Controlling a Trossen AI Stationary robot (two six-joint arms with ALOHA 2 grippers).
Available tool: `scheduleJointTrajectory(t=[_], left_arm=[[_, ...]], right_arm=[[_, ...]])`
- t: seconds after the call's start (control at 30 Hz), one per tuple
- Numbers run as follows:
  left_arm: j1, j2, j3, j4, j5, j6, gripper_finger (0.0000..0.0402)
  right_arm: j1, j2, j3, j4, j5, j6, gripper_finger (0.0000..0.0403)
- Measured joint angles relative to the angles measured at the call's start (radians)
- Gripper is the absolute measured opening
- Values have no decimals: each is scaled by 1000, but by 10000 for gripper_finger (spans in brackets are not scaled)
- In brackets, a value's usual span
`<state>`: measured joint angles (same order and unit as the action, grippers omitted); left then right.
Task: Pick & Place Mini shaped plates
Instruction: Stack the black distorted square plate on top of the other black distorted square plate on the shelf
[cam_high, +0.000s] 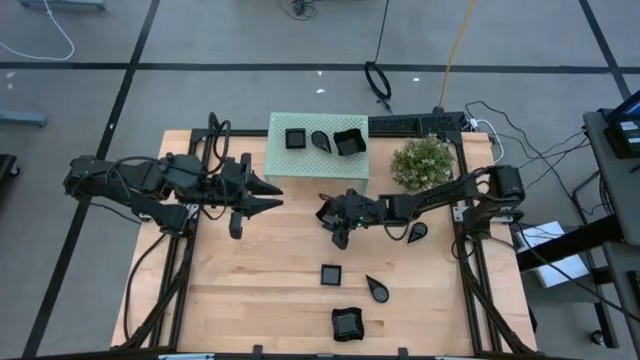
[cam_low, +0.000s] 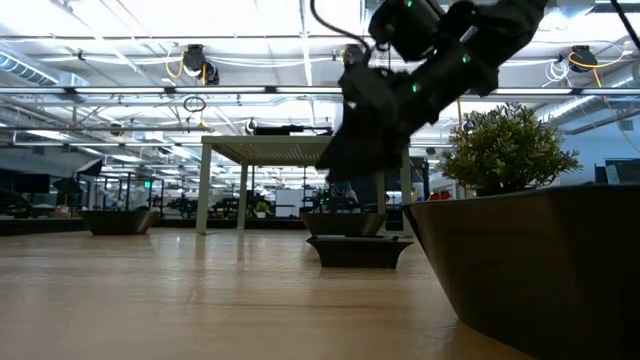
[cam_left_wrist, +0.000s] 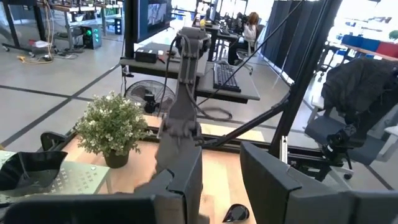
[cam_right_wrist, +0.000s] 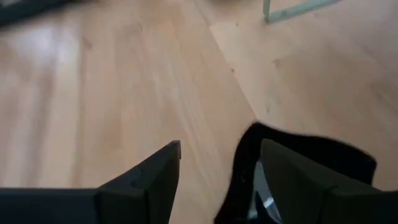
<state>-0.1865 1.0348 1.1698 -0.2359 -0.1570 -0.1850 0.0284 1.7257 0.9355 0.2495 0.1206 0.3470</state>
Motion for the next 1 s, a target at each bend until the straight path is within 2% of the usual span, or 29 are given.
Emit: scheduleJointTrajectory(t=[0.13, 0.6, 0.73, 0.97, 1.0], left_arm=[[0, 0, 0, 0, 0, -3, 113], [0, 0, 0, -5, 0, -4, 113], [0, 0, 0, -8, 0, -2, 113], [0, 0, 0, -8, 0, -1, 113], [0, 0, 0, -8, 0, -1, 113]], right_arm=[[8, 47, -1, 62, 44, -80, 204], [7, 140, -1, 55, 41, -86, 193], [7, 139, 0, 19, 40, -105, 151], [19, 136, -1, 26, -15, -97, 20], [21, 135, -1, 34, -28, -92, 11]])
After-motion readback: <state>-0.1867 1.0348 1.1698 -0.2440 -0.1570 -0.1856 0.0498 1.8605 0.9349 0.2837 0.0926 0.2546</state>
